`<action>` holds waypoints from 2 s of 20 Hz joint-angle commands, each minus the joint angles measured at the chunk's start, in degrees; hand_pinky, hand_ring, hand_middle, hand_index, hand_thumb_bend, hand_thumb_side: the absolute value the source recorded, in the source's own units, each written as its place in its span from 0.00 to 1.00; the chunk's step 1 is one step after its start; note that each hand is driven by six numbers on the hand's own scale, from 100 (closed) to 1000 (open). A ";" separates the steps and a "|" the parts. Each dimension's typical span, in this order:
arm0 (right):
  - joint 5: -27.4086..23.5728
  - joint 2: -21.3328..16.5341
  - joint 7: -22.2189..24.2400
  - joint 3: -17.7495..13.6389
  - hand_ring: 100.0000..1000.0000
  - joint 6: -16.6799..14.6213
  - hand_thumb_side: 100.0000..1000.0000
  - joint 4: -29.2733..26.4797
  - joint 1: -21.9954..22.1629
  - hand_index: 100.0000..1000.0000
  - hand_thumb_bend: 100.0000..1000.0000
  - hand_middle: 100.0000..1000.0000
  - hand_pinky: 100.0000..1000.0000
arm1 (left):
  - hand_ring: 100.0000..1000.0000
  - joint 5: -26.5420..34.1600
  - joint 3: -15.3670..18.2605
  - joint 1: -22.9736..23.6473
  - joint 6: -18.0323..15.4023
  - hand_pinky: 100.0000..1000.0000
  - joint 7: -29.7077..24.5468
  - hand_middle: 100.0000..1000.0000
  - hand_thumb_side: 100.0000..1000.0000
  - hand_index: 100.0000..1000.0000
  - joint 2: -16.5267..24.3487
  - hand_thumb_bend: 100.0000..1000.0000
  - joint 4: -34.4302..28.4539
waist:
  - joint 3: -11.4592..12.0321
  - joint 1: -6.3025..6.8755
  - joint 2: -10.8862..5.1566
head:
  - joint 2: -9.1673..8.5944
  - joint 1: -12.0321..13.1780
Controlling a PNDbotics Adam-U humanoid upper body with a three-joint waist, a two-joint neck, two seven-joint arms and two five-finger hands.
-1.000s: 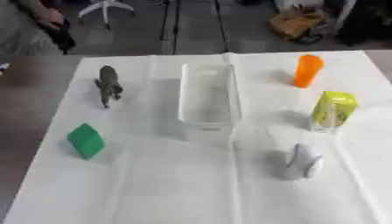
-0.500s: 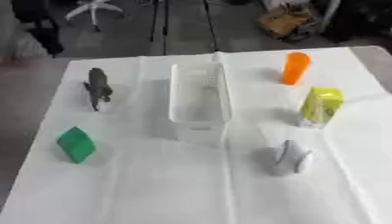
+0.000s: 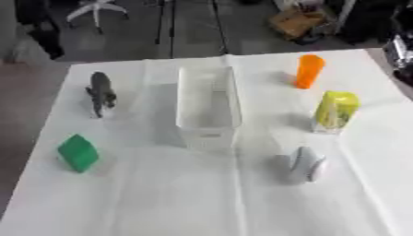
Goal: Pick up objects on the table and place them in the box.
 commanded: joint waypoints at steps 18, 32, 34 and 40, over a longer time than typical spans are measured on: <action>4.06 -2.79 3.57 1.74 0.77 -2.39 0.55 0.20 -0.69 0.88 0.00 0.79 0.76 | 0.63 -0.09 -0.08 -0.53 0.00 0.57 -0.45 0.58 1.00 0.71 0.81 0.27 -0.87 | 0.15 -0.27 -0.78 | 0.29 -10.44; 12.53 -6.03 13.97 8.91 0.86 -10.93 0.67 4.80 0.18 0.92 0.21 0.89 0.83 | 0.63 0.00 -0.30 -0.60 0.09 0.57 -0.85 0.58 1.00 0.71 0.82 0.27 -0.64 | 0.57 -0.42 -0.66 | 0.29 -9.85; 14.28 -5.84 15.73 9.23 0.87 -12.34 0.67 5.66 0.22 0.92 0.22 0.89 0.83 | 0.63 0.01 -0.31 -0.59 0.10 0.57 -0.89 0.58 1.00 0.71 0.80 0.27 -0.61 | 0.58 -0.42 -0.66 | 0.29 -9.83; 17.73 -5.39 21.09 9.22 0.87 -14.32 0.74 7.19 0.23 0.92 0.24 0.89 0.83 | 0.63 0.04 -0.28 -0.59 0.09 0.57 -0.90 0.58 1.00 0.71 0.83 0.27 -0.61 | 0.55 -0.38 -0.67 | 0.29 -9.82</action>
